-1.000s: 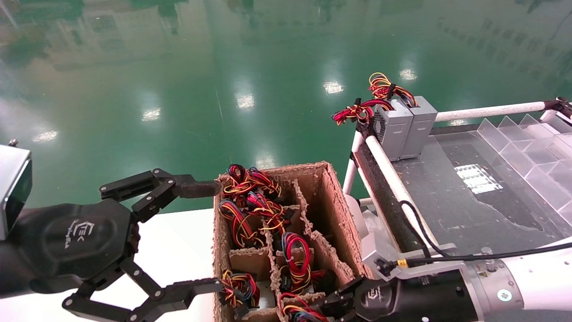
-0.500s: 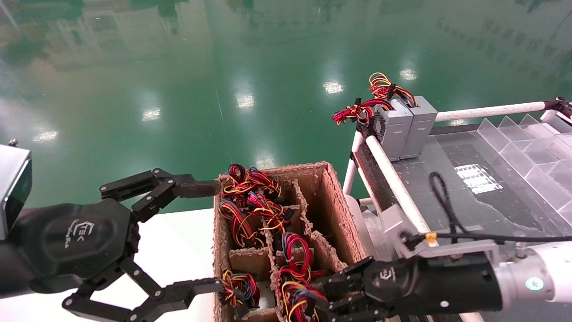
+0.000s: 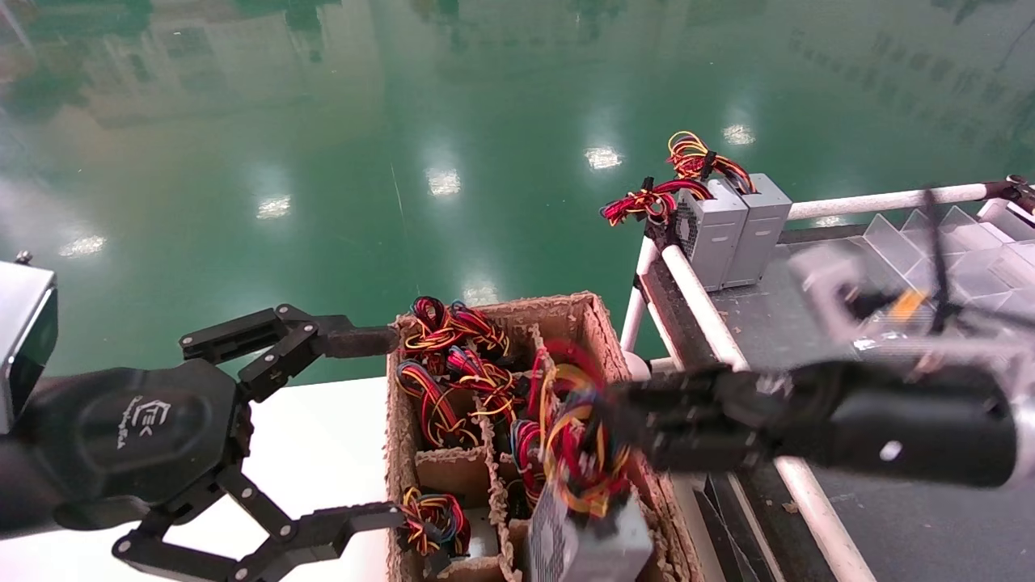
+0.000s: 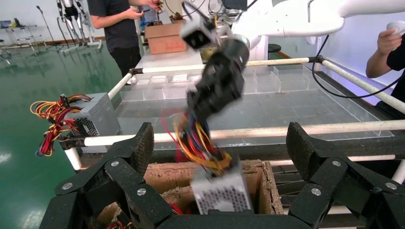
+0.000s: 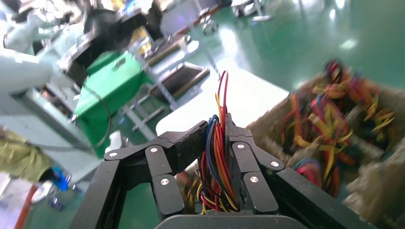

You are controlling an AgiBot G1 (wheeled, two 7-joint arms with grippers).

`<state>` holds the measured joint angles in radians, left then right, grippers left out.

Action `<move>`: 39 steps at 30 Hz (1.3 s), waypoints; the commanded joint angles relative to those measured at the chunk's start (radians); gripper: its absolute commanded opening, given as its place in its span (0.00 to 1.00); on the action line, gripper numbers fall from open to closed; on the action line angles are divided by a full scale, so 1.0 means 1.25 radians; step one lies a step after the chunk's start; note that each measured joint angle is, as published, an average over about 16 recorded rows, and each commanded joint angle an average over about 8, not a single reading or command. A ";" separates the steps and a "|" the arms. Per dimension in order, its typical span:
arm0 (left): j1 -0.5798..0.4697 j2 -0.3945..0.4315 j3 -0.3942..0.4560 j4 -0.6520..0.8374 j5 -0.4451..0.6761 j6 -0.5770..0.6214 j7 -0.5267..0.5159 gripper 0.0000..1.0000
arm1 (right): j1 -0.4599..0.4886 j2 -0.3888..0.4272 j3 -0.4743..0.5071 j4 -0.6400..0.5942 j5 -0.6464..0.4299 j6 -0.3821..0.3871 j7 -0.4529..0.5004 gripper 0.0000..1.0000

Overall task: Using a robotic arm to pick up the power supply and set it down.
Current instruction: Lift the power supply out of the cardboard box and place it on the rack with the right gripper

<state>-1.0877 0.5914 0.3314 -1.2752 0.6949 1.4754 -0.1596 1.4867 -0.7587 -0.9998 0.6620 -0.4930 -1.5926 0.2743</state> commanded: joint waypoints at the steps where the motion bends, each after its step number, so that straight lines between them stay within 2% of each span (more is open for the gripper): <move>1: 0.000 0.000 0.000 0.000 0.000 0.000 0.000 1.00 | 0.013 0.008 0.000 -0.003 0.023 0.000 0.005 0.00; 9: 0.000 0.000 0.000 0.000 0.000 0.000 0.000 1.00 | 0.072 0.020 0.002 -0.054 0.076 0.004 0.019 0.00; 17: 0.000 0.000 0.000 0.000 0.000 0.000 0.000 1.00 | 0.111 0.030 0.005 -0.170 0.097 0.016 0.013 0.00; 28: 0.000 0.000 0.001 0.000 0.000 0.000 0.000 1.00 | 0.153 0.038 0.005 -0.365 0.084 0.058 -0.031 0.00; 39: 0.000 0.000 0.001 0.000 -0.001 0.000 0.000 1.00 | 0.175 0.043 -0.007 -0.486 0.057 0.118 -0.083 0.00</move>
<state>-1.0880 0.5911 0.3323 -1.2752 0.6942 1.4750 -0.1592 1.7017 -0.7105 -1.0089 0.0614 -0.4215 -1.4427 0.1738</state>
